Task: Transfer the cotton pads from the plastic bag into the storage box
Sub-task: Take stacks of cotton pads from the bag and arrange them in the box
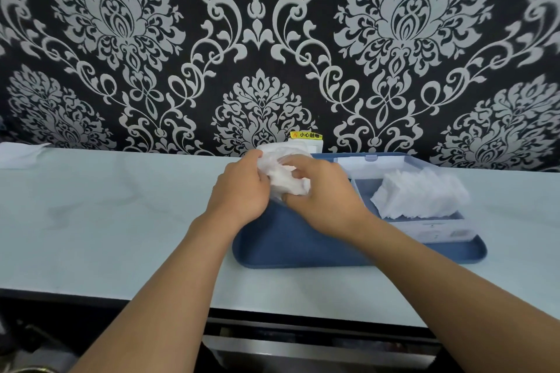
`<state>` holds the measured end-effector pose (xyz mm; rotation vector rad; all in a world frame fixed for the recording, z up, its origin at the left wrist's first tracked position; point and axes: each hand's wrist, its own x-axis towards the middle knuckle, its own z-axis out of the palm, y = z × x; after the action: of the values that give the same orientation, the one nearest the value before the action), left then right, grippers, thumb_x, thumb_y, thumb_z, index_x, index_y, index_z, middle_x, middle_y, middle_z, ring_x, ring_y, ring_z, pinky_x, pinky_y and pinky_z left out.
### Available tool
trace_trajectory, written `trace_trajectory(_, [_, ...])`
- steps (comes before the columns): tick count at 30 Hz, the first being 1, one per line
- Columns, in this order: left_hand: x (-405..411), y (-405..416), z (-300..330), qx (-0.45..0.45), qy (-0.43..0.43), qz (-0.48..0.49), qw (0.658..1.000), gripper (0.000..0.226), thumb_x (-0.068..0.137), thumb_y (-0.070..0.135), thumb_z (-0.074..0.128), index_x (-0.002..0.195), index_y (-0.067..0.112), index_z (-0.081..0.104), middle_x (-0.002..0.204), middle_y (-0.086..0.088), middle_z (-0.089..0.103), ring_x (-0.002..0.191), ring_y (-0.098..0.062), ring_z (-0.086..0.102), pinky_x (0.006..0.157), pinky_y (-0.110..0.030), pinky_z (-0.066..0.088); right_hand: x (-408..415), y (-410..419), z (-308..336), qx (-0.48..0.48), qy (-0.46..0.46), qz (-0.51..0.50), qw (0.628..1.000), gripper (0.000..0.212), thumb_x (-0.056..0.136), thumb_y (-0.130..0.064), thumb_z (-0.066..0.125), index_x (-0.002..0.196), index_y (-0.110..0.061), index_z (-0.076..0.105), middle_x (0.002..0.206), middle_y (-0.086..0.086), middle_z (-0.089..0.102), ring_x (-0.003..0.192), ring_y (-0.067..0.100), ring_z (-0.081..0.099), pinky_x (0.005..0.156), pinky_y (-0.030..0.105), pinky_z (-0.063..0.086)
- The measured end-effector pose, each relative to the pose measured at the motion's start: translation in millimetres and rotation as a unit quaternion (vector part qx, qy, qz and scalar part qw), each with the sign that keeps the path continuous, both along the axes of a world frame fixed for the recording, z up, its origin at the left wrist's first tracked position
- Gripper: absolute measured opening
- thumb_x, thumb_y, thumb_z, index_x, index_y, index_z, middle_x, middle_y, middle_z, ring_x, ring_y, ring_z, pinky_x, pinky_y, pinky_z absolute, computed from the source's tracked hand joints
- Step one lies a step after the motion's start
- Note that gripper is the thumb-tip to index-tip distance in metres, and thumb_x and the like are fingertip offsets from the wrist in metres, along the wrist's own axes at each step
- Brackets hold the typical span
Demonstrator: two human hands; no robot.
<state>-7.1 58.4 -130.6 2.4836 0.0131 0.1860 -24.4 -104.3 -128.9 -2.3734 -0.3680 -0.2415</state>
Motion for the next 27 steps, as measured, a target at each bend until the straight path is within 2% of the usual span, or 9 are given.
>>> trace_trajectory(3, [0,-2,1,0.015,0.002,-0.002,1.0,0.045,0.093,0.016,0.045,0.136,0.027,0.051,0.122,-0.007,0.065,0.106,-0.035,0.06,0.093,-0.046,0.05,-8,-12,6,-0.003,-0.01,0.027,1.0,0.035,0.08,-0.017,0.07,0.112,-0.03,0.071,0.097,-0.006,0.074,0.075,0.013,0.067,0.07,0.031,0.056])
trace_trajectory(6, [-4,2,5,0.013,0.02,0.006,1.0,0.035,0.087,0.012,0.048,0.117,0.028,0.057,0.108,-0.003,0.067,0.095,-0.032,0.062,0.084,-0.044,0.053,-16,-27,23,0.134,0.073,0.089,0.984,0.029,0.081,0.0,0.07,0.101,-0.021,0.073,0.09,-0.003,0.076,0.042,0.015,0.058,0.043,0.026,0.048])
trace_trajectory(11, [-23,3,27,-0.063,-0.032,0.0,0.998,0.056,0.079,0.013,0.067,0.131,0.028,0.056,0.125,0.01,0.054,0.114,-0.014,0.053,0.092,-0.03,0.043,-16,-64,42,0.397,0.234,0.112,0.88,0.016,0.077,-0.005,0.058,0.093,-0.007,0.06,0.058,0.005,0.054,0.042,0.013,0.043,0.039,0.021,0.029])
trace_trajectory(14, [-49,-21,55,-0.297,-0.107,-0.067,0.946,0.051,0.075,0.013,0.06,0.122,0.03,0.064,0.129,0.012,0.059,0.117,-0.005,0.056,0.092,-0.02,0.049,-11,-72,39,0.463,0.302,0.079,0.829,0.015,0.079,-0.008,0.049,0.094,-0.009,0.052,0.062,0.002,0.052,0.048,0.013,0.041,0.045,0.022,0.024])
trace_trajectory(16, [-60,-43,60,-0.484,0.006,-0.097,0.87,0.032,0.081,0.024,0.061,0.112,0.025,0.069,0.121,0.001,0.067,0.108,-0.016,0.067,0.087,-0.033,0.057,-8,-70,37,0.475,0.314,0.098,0.816,0.027,0.076,-0.01,0.047,0.099,-0.008,0.061,0.078,0.007,0.058,0.064,0.018,0.045,0.048,0.024,0.023])
trace_trajectory(19, [-63,-68,58,-0.573,0.235,-0.153,0.77,0.043,0.092,0.039,0.06,0.127,0.016,0.065,0.125,-0.016,0.069,0.111,-0.037,0.068,0.091,-0.049,0.057,-8,-71,40,0.461,0.275,0.131,0.834,0.036,0.071,-0.01,0.046,0.091,-0.012,0.076,0.088,0.011,0.064,0.073,0.024,0.049,0.053,0.029,0.024])
trace_trajectory(22, [-58,-76,55,-0.615,0.311,-0.186,0.701,0.054,0.085,0.038,0.066,0.131,0.011,0.063,0.13,-0.023,0.065,0.114,-0.042,0.066,0.097,-0.049,0.055,-11,-79,43,0.413,0.251,0.113,0.868,0.032,0.071,-0.01,0.048,0.096,-0.004,0.066,0.085,0.015,0.056,0.075,0.031,0.043,0.058,0.034,0.028])
trace_trajectory(25, [-52,-83,52,-0.614,0.331,-0.195,0.69,0.051,0.09,0.041,0.064,0.128,0.008,0.065,0.126,-0.024,0.067,0.105,-0.034,0.069,0.091,-0.044,0.058,-14,-87,43,0.328,0.205,0.102,0.916,0.032,0.071,-0.009,0.051,0.098,0.003,0.062,0.084,0.016,0.056,0.075,0.03,0.05,0.06,0.037,0.038])
trace_trajectory(27, [-48,-89,49,-0.607,0.34,-0.195,0.691,0.049,0.095,0.048,0.056,0.125,0.011,0.067,0.114,-0.019,0.071,0.094,-0.027,0.071,0.086,-0.041,0.059,-18,-92,45,0.303,0.168,0.086,0.934,0.046,0.071,-0.008,0.054,0.115,-0.008,0.066,0.094,0.011,0.065,0.079,0.018,0.062,0.061,0.028,0.05])
